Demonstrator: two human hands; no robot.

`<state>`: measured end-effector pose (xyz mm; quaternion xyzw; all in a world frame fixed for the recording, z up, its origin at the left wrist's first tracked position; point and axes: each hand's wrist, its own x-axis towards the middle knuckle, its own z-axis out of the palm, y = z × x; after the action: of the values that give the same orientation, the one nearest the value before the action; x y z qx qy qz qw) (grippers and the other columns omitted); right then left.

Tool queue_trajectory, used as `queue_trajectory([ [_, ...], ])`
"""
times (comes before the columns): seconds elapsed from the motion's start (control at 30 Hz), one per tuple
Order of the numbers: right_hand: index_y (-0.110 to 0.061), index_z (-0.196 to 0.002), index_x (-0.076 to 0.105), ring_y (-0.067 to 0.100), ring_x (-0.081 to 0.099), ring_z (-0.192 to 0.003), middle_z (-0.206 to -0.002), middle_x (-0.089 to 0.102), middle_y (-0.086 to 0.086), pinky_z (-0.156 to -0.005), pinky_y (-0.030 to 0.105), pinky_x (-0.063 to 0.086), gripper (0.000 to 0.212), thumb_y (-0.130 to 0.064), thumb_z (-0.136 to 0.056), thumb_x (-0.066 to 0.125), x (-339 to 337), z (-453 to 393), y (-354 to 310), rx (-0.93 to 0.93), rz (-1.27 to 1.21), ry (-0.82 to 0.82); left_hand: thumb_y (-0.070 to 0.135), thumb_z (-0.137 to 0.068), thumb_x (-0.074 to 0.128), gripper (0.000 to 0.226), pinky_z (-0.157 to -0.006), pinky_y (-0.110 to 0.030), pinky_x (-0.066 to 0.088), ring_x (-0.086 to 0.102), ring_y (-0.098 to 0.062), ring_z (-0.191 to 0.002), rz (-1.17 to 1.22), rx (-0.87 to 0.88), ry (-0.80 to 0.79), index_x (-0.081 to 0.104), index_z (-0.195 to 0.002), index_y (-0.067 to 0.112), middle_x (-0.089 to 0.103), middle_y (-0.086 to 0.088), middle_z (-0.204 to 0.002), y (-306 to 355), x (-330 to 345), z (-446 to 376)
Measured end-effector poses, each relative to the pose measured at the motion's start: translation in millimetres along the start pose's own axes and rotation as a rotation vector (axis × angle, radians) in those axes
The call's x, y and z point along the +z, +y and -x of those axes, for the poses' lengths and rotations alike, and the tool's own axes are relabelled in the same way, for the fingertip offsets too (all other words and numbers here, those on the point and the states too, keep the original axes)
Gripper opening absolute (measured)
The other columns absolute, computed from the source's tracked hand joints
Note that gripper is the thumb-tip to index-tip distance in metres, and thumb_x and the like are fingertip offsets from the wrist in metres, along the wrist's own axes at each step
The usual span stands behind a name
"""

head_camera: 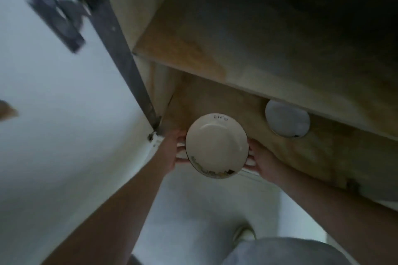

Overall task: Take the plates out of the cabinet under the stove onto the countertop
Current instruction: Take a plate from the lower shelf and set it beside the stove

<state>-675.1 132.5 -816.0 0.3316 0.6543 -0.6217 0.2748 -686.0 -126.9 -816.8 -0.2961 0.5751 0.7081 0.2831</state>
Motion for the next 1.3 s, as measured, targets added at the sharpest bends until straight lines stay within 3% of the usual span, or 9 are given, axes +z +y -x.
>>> queue_trajectory([
  [0.13,-0.024,-0.135,0.048,0.023,0.059,-0.114,-0.134,0.056,0.001,-0.079,0.041,0.057,0.039,-0.042,-0.101,0.044,-11,96,3,0.088,0.066,-0.061,0.045,-0.102,0.028,0.048,-0.079,-0.048,0.057,0.059,-0.026,-0.111,0.008,-0.092,-0.003,0.06,-0.122,0.015,0.061,-0.004,-0.125,-4,-7,85],
  [0.27,-0.025,-0.136,0.048,0.023,0.059,-0.114,-0.134,0.057,-0.001,-0.088,0.048,0.055,0.041,-0.044,-0.101,0.042,-12,177,0,0.148,0.033,-0.057,0.04,-0.098,0.034,0.042,-0.085,-0.054,0.056,0.059,-0.025,-0.113,0.038,-0.175,0.034,0.062,-0.119,0.016,0.061,-0.003,-0.126,5,-13,163],
  [0.4,-0.024,-0.138,0.045,0.023,0.058,-0.114,-0.131,0.057,0.001,-0.076,0.039,0.055,0.041,-0.042,-0.102,0.041,2,253,-23,0.195,0.036,-0.039,0.038,-0.099,0.039,0.033,-0.075,-0.049,0.059,0.061,-0.026,-0.112,0.086,-0.198,0.08,0.064,-0.112,0.023,0.063,-0.002,-0.125,22,-19,245],
  [0.53,-0.026,-0.139,0.044,0.021,0.057,-0.117,-0.132,0.057,-0.001,-0.082,0.04,0.055,0.04,-0.04,-0.102,0.04,11,317,-43,0.2,0.06,-0.039,0.038,-0.096,0.038,0.037,-0.073,-0.047,0.059,0.063,-0.027,-0.111,0.152,-0.219,0.085,0.068,-0.113,0.023,0.064,-0.001,-0.125,44,-29,316],
  [0.67,-0.041,-0.102,0.062,0.007,0.064,-0.097,-0.103,0.067,-0.016,-0.064,0.028,0.056,0.019,-0.038,-0.101,0.043,29,378,-66,0.193,0.086,-0.001,0.042,-0.087,0.04,0.046,-0.087,-0.058,0.056,0.061,-0.029,-0.115,0.177,-0.226,0.044,0.066,-0.119,0.021,0.064,-0.002,-0.127,71,-43,385],
  [0.83,-0.039,-0.107,0.062,0.01,0.066,-0.096,-0.106,0.069,-0.008,-0.058,0.024,0.056,0.028,-0.041,-0.103,0.034,46,456,-94,0.123,0.093,0.012,0.029,-0.094,0.028,0.048,-0.092,-0.059,0.053,0.06,-0.027,-0.117,0.191,-0.203,0.082,0.067,-0.122,0.024,0.063,-0.001,-0.128,103,-55,469],
  [1.03,-0.035,-0.106,0.064,0.014,0.068,-0.087,-0.089,0.074,-0.014,-0.075,0.04,0.058,0.028,-0.04,-0.104,0.037,59,552,-134,-0.004,-0.019,0.02,0.026,-0.101,0.024,0.048,-0.086,-0.06,0.055,0.061,-0.03,-0.115,0.129,-0.046,0.022,0.065,-0.125,0.022,0.064,-0.007,-0.128,164,-70,558],
  [1.1,-0.036,-0.108,0.063,0.016,0.067,-0.089,-0.097,0.072,-0.012,-0.082,0.045,0.055,0.026,-0.038,-0.104,0.038,60,578,-146,-0.047,-0.043,0.012,0.027,-0.102,0.028,0.045,-0.082,-0.058,0.058,0.062,-0.031,-0.115,0.111,0.003,0.005,0.067,-0.123,0.023,0.065,-0.006,-0.126,183,-75,579],
  [1.3,-0.03,-0.113,0.067,0.021,0.066,-0.096,-0.104,0.073,-0.005,-0.078,0.043,0.057,0.026,-0.03,-0.103,0.043,48,647,-177,-0.166,-0.118,0.041,0.037,-0.081,0.046,0.042,-0.072,-0.047,0.058,0.066,-0.027,-0.104,0.059,0.1,-0.123,0.075,-0.111,0.029,0.069,-0.003,-0.117,222,-68,615],
])
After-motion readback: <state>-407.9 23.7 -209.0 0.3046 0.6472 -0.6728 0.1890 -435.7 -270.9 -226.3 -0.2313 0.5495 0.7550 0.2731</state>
